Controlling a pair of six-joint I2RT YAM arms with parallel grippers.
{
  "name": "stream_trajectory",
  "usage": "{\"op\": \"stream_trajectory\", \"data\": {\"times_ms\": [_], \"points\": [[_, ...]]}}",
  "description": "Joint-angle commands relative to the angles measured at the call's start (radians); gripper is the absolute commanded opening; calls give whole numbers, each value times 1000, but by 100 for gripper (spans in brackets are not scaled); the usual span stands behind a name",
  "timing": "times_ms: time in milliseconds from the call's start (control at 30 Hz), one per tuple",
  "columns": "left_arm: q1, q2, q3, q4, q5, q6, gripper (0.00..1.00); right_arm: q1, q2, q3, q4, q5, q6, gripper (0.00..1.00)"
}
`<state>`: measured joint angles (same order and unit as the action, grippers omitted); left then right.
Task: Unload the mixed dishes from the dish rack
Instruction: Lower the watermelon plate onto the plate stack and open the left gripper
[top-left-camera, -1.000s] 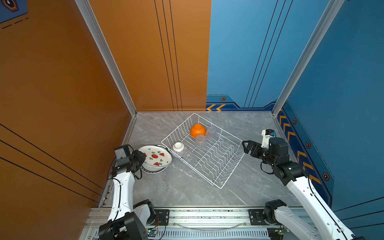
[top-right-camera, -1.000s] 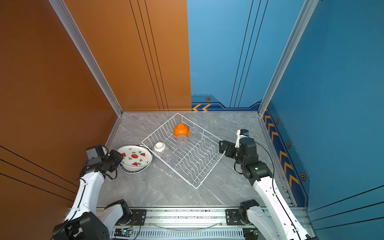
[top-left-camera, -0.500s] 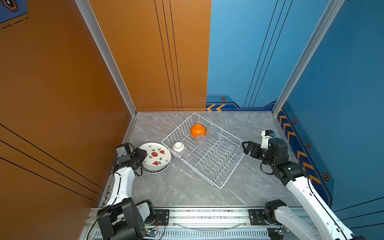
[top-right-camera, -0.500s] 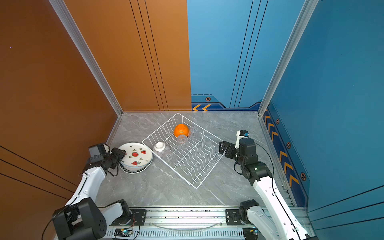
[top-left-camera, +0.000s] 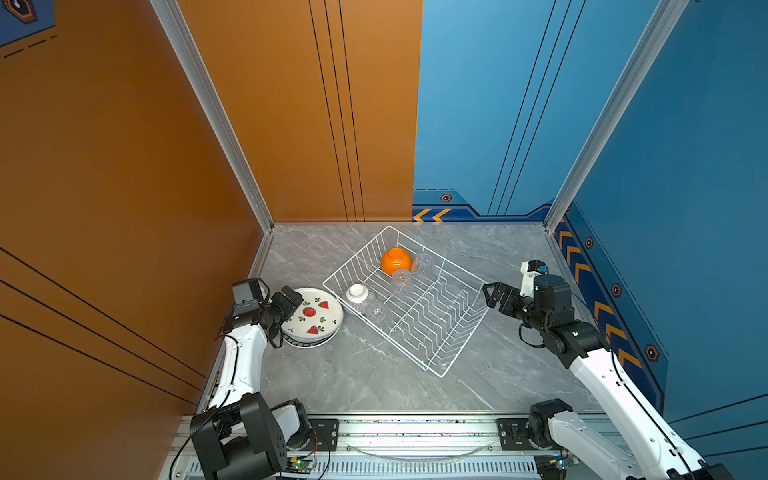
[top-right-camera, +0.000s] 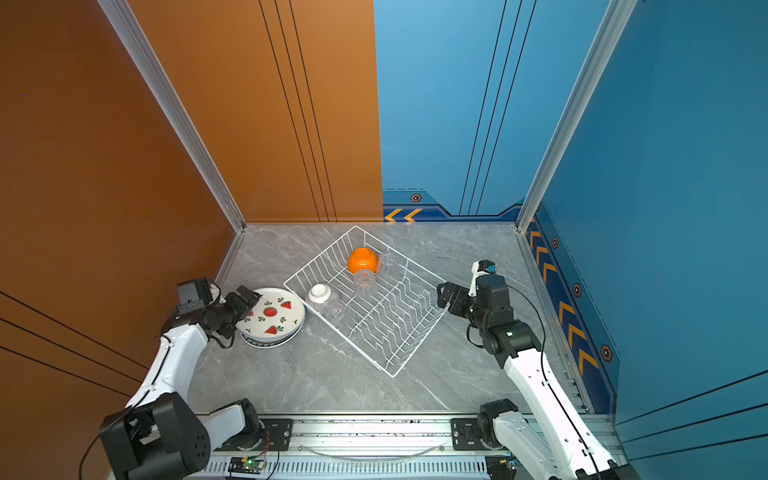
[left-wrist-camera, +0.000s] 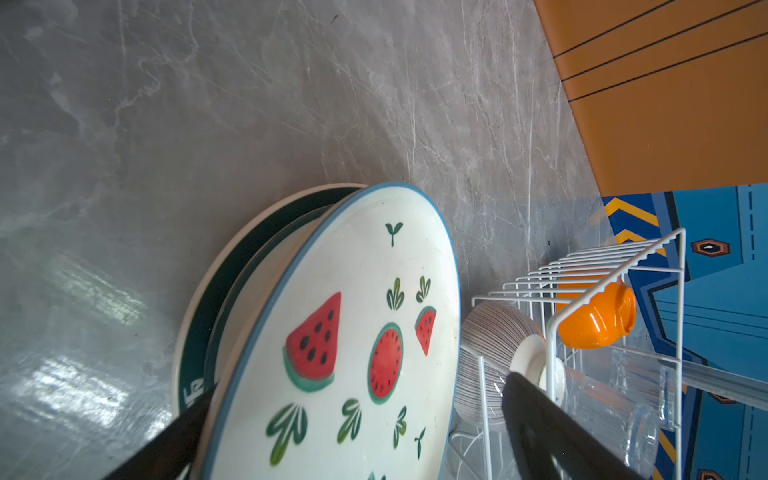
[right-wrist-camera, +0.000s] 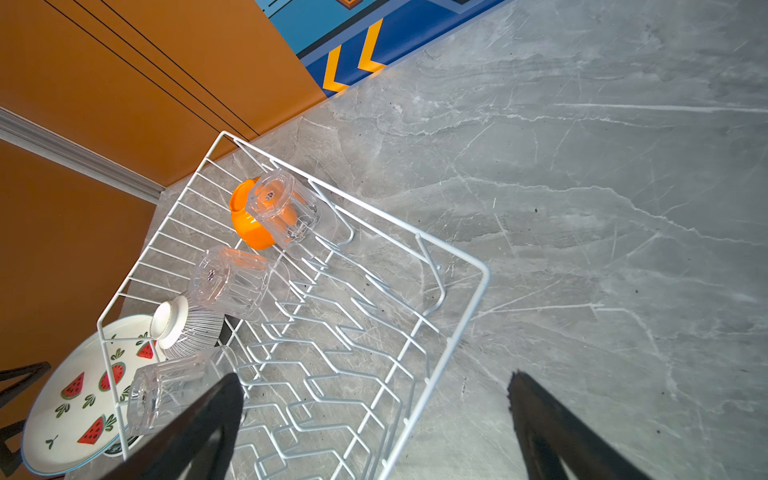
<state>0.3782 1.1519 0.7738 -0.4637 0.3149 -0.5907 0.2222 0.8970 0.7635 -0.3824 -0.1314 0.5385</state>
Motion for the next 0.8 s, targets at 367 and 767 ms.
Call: {"op": "stream_trajectory", "data": {"times_ms": [367, 767], "points": [[-16, 74, 73, -213, -36, 132, 98, 4, 151, 153, -127, 26, -165, 100], [-16, 174, 168, -319, -206, 169, 98, 39, 215, 227, -215, 82, -224, 100]]}}
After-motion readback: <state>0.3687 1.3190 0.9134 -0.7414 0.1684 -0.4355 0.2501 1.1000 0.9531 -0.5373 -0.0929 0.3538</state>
